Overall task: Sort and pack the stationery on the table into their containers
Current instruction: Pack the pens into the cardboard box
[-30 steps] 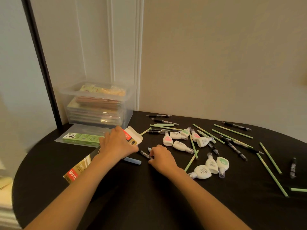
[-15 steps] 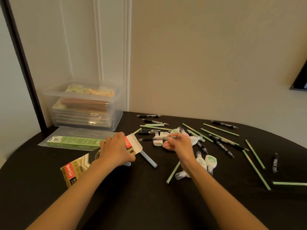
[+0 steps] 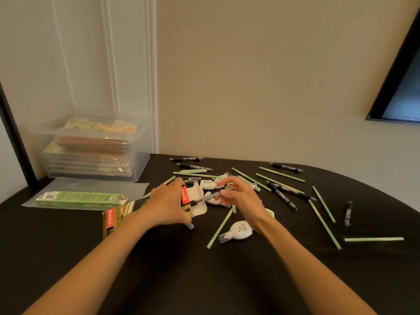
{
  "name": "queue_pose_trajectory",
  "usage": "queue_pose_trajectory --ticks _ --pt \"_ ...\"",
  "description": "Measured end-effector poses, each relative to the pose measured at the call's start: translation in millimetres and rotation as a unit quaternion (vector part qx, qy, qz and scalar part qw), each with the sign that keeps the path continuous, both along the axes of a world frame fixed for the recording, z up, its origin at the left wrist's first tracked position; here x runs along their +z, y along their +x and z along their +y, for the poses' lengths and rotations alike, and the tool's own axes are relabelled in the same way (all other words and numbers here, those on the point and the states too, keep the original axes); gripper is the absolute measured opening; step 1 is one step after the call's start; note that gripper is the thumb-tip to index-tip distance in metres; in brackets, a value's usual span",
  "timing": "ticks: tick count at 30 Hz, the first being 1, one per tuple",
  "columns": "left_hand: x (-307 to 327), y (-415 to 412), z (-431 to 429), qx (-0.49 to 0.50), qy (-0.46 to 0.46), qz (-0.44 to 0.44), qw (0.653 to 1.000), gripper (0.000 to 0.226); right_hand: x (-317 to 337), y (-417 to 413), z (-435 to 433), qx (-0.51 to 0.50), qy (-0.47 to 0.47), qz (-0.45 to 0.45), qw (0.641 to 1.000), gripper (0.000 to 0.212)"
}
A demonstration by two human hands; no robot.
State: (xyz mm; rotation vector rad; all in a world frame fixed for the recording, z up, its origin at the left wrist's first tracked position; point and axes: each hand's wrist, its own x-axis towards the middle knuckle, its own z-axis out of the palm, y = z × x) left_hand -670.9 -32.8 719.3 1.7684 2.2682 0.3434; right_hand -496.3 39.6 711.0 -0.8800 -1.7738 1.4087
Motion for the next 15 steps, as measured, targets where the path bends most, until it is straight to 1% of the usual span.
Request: queue_pose_trajectory --ticks 3,5,7,11,15 --pt "6 4 -1 -0.025 -0.007 -0.005 1.0 0.094 2 -5 -5 0.023 0.06 -0.061 0.996 0.017" --pt "7 4 -2 -0.028 -0.004 -0.007 1.0 0.093 2 -7 -7 0.018 0.124 -0.101 0.987 0.016" --pt "6 5 -3 -0.03 0.0 -0.017 0.999 0.089 1 -8 -9 0.009 0.162 -0.122 0.979 0.015" --pt "5 12 -1 -0.045 0.025 -0.025 0.998 0.079 -1 -16 -13 0.024 0.191 -0.14 0.971 0.017" --pt "6 19 2 -0.061 0.039 -0.024 0.997 0.076 -6 -21 -13 0.036 0.201 -0.167 0.965 0.015"
